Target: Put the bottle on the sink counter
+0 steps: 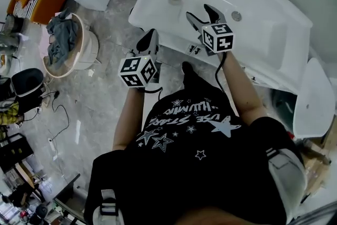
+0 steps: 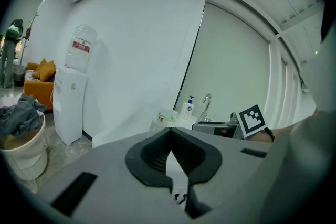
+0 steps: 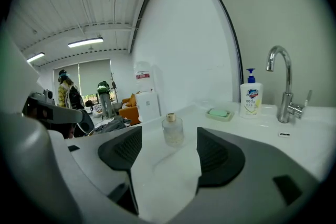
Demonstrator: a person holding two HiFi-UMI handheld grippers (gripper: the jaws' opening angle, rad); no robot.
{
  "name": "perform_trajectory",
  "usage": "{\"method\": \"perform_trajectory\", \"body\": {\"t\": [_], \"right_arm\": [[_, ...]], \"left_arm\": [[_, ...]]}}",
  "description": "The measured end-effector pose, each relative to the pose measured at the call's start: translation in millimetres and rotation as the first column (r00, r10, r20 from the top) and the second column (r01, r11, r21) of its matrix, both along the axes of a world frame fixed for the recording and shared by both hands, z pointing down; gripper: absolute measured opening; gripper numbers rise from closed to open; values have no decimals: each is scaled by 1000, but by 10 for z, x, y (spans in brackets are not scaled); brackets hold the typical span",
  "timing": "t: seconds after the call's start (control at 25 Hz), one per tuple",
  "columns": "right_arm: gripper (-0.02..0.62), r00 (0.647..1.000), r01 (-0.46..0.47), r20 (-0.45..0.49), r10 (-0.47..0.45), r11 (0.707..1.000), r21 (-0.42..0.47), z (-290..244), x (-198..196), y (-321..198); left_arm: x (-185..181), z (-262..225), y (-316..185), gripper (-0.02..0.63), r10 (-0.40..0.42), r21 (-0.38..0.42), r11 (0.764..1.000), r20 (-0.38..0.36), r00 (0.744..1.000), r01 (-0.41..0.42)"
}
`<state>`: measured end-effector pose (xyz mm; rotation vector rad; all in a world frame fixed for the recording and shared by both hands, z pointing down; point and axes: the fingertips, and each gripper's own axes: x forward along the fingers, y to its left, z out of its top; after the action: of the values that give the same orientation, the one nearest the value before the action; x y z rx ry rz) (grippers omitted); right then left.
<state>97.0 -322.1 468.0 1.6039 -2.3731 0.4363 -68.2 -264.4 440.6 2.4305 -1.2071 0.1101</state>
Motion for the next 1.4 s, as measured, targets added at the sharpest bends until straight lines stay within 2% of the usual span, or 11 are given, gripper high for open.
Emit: {"method": "perform_trajectory", "body": {"t": [0.12, 0.16, 0.2, 0.24, 0.32, 0.64, 1.12, 1.4], "right_arm": [[314, 999, -50, 22, 50, 999, 1, -64, -20, 296], [279, 997, -78, 20, 78, 997, 5, -85, 1, 399], [210, 994, -108, 17, 108, 994, 11, -102, 31, 505], [186, 991, -135, 15, 135, 991, 16, -114, 59, 613], [174, 985, -171, 13, 171, 985, 20, -121, 90, 838], [25, 954, -298, -8, 299, 954, 35, -154, 246, 1659], [6, 932, -362, 1, 363, 931, 43, -258, 606, 2407], [6, 937, -349, 0, 349, 937, 32, -238, 726, 3038]], "left_arm": [[-44, -41, 216, 8, 38, 9, 999, -7, 999, -38], [-50, -50, 292, 8, 53, 11, 999, -10, 999, -53], [-50, -55, 370, 8, 68, 12, 998, -13, 998, -68], [-46, -54, 449, 8, 84, 13, 996, -14, 996, -84], [-29, -42, 607, 8, 117, 14, 993, -14, 993, -117], [72, -21, 1143, 8, 216, 13, 976, -28, 976, -216], [571, -36, 1685, 8, 317, 32, 948, 7, 949, -317], [878, -44, 2221, 8, 351, 31, 936, 7, 936, -351]]}}
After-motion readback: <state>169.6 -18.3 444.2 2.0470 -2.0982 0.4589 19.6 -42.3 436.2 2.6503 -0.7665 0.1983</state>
